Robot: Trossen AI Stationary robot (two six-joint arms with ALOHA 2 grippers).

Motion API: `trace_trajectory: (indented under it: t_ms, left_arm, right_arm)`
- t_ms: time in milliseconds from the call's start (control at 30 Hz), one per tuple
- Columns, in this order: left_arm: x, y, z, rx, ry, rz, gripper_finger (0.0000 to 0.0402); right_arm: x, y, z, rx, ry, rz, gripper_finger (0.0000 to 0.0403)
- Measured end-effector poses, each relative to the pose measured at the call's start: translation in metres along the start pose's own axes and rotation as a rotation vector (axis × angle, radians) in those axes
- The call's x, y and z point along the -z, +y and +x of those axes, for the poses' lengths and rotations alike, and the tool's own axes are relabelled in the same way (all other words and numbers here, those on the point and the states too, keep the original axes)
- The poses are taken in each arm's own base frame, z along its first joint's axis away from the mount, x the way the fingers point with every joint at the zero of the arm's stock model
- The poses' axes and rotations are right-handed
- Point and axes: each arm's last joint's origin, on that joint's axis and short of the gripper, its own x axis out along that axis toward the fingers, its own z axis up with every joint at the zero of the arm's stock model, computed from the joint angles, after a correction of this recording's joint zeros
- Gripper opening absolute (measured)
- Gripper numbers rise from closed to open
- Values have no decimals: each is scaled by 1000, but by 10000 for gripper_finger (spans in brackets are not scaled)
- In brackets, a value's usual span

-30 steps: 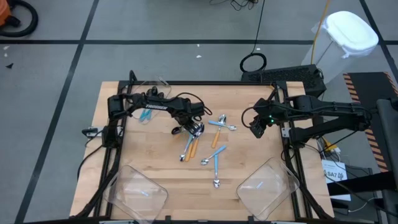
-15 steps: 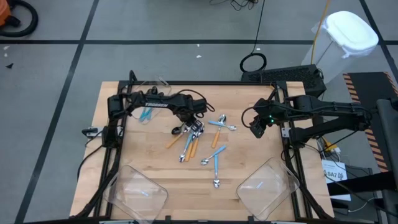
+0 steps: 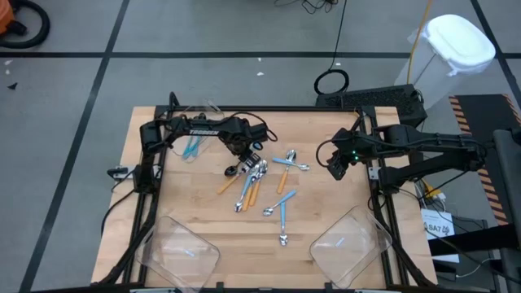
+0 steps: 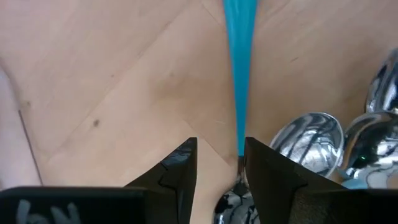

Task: Sort silverware by color (type)
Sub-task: Put the blue spoon into the top left transparent bin

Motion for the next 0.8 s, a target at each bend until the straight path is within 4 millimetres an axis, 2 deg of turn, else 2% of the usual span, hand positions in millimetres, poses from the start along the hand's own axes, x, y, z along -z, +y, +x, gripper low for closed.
trace_trajectory:
  t_ms: [300,600,800]
  left_arm:
    - [6,-9,17,-4,80,9,133]
    - [4,-12,25,-11,74,-7,133]
    - [4,-16,38,-24,99,21,133]
  right_arm:
    - [1,0,0,5,6,-4,171]
    - [1,-1,0,6,7,-19,171]
    - [1,-1,0,6,8,-17,171]
